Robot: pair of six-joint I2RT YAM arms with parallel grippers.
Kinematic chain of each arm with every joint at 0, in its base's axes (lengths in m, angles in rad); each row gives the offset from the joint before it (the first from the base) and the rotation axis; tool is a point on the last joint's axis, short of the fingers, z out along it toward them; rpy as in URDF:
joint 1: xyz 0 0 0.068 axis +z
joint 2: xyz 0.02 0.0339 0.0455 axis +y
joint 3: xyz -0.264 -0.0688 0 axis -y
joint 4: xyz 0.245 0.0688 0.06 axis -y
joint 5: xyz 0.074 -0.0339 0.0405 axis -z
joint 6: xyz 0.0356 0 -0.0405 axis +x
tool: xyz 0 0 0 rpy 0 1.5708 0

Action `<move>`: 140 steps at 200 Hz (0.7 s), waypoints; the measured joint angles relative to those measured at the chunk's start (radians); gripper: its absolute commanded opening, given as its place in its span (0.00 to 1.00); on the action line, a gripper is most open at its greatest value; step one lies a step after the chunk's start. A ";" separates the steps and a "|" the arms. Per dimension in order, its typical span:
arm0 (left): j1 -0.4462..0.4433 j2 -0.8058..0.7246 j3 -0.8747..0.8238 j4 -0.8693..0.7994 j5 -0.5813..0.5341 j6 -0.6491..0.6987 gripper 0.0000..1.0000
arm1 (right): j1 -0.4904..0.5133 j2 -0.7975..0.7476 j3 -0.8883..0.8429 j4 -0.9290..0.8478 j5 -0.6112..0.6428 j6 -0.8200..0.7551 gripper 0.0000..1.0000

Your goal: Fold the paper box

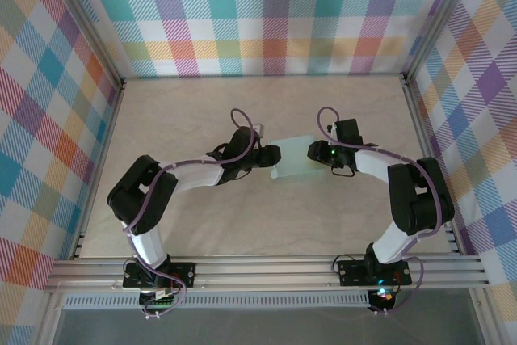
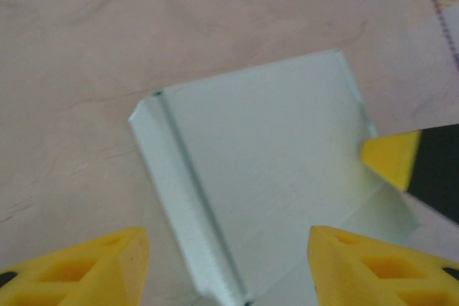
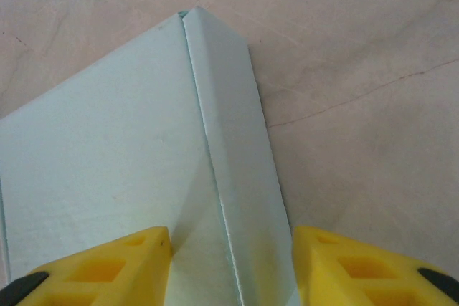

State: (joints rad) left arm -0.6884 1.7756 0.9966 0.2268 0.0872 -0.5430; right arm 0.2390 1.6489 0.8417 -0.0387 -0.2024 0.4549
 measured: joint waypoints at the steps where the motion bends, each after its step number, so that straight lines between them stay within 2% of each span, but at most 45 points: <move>1: 0.000 0.000 0.001 0.000 0.001 0.000 0.60 | 0.000 0.000 0.000 0.000 -0.001 0.000 0.49; 52: 0.010 0.062 0.022 0.006 0.040 -0.027 0.47 | -0.009 -0.003 0.000 0.000 -0.024 0.003 0.54; 87: 0.034 0.068 0.005 0.021 0.062 -0.048 0.44 | -0.044 -0.003 -0.012 0.016 -0.075 0.016 0.59; 140: 0.068 0.097 -0.020 0.057 0.115 -0.089 0.38 | -0.070 -0.003 -0.025 0.064 -0.156 0.039 0.60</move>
State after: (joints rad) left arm -0.6201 1.8729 0.9764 0.2840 0.2024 -0.6319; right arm 0.1692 1.6455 0.8169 0.0250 -0.3580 0.4942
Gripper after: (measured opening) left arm 0.390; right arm 0.603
